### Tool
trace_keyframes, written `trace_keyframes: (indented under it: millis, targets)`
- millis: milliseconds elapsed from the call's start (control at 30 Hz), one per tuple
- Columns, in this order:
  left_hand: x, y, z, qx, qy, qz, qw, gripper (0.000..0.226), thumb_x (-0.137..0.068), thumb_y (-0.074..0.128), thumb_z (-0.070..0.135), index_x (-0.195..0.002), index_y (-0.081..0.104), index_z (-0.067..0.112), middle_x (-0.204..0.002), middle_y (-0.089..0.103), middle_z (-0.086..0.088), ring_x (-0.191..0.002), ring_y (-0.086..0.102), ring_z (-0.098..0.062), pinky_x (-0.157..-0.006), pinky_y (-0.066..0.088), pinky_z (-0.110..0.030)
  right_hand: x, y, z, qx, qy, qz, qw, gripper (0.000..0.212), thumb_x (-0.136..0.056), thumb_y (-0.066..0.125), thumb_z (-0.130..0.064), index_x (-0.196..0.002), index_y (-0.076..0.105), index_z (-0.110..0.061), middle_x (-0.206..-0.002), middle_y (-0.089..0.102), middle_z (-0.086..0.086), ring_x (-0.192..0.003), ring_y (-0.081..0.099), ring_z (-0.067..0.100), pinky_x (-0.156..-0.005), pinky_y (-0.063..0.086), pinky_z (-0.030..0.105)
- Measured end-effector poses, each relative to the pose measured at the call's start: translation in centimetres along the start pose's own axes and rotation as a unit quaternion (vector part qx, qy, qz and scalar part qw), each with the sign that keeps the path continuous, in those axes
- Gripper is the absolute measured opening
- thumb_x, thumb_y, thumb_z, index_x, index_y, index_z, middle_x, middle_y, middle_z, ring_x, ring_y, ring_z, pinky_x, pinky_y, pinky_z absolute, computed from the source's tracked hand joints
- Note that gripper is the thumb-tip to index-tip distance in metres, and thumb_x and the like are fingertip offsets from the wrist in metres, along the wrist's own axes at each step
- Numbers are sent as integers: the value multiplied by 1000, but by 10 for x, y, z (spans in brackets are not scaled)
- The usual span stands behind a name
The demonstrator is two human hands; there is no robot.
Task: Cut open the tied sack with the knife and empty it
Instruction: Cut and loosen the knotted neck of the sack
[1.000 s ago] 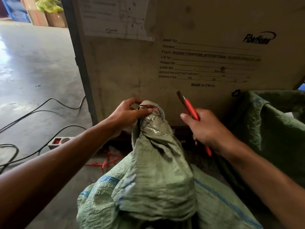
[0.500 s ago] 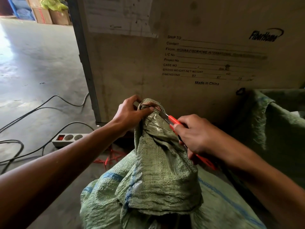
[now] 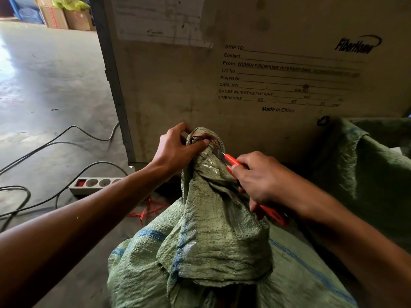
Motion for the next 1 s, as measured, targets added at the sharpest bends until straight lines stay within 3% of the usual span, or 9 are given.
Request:
trace_keyframes:
  millis: [100,200,367,467,533,633,733,833,1000]
  targets:
    - [4,2,5,-6,15,11,1000,33,-73,79,36,-91,65,12,-82,73,-8,-77,70,-25,-66,59,-38,0,-2,-3,46,-2,-5,999,31,-97,40,-25,-95,57,0,-72,64,17,-43,60,22,-41,53,31]
    - [5,3,8,-18,21,24,999,32,-73,79,36,-90,65,13,-81,72,-5,-77,69,-24,-67,58,-37,1,-4,-3,95,-37,6,995,39,-97,33,-30,-96,60,-1,-72,59,13,-62,58,27,-64,54,43]
    - [1,4,5,-31,8,41,999,29,-73,77,36,-87,64,15,-78,70,-1,-76,66,-20,-66,55,-31,2,-1,-4,100,-34,-21,994,33,-97,35,-26,-91,57,-2,-72,56,13,-64,54,27,-60,48,36]
    - [-3,1,1,-40,-2,57,998,25,-73,77,39,-80,59,23,-69,61,10,-65,58,-7,-55,43,-21,4,3,-1,106,-24,-34,993,33,-96,36,-23,-98,60,0,-78,60,16,-67,57,28,-68,52,41]
    - [-3,0,-2,-42,-5,60,997,25,-73,77,40,-79,59,24,-68,59,12,-66,56,-9,-54,39,-20,4,5,1,117,-7,-55,992,35,-97,36,-23,-103,59,3,-80,62,18,-68,60,30,-71,55,43]
    - [-3,2,-7,-43,-20,62,997,27,-74,75,40,-85,61,19,-79,66,-2,-80,61,-21,-63,41,-24,3,6,0,122,52,-113,985,27,-97,41,-15,-108,55,5,-89,66,27,-61,66,33,-56,59,42]
    - [-5,0,-9,-48,-35,70,996,32,-77,73,41,-93,63,15,-93,68,-12,-88,63,-26,-68,45,-27,1,4,4,70,87,-118,987,25,-96,45,-16,-108,55,2,-88,66,27,-45,61,25,-39,54,33]
    - [-7,-4,-8,-34,-35,58,997,30,-80,70,42,-94,62,16,-92,67,-8,-76,62,-17,-57,44,-23,2,-11,11,-33,64,-110,991,22,-97,44,-21,-102,57,-5,-76,59,15,-32,52,13,-33,47,24]
    - [-6,-6,-2,15,-50,57,997,35,-82,68,44,-104,65,17,-87,64,2,-68,57,1,-39,38,-5,-2,-38,19,-142,13,-7,990,25,-90,56,-34,-98,57,-10,-70,54,7,-30,47,8,-34,45,21]
Point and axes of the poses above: each hand's wrist, its own x-axis away from the middle knuckle, its own y-axis out of the palm, z = x × y, the point moved 2 cm from there along -x, towards the middle knuckle
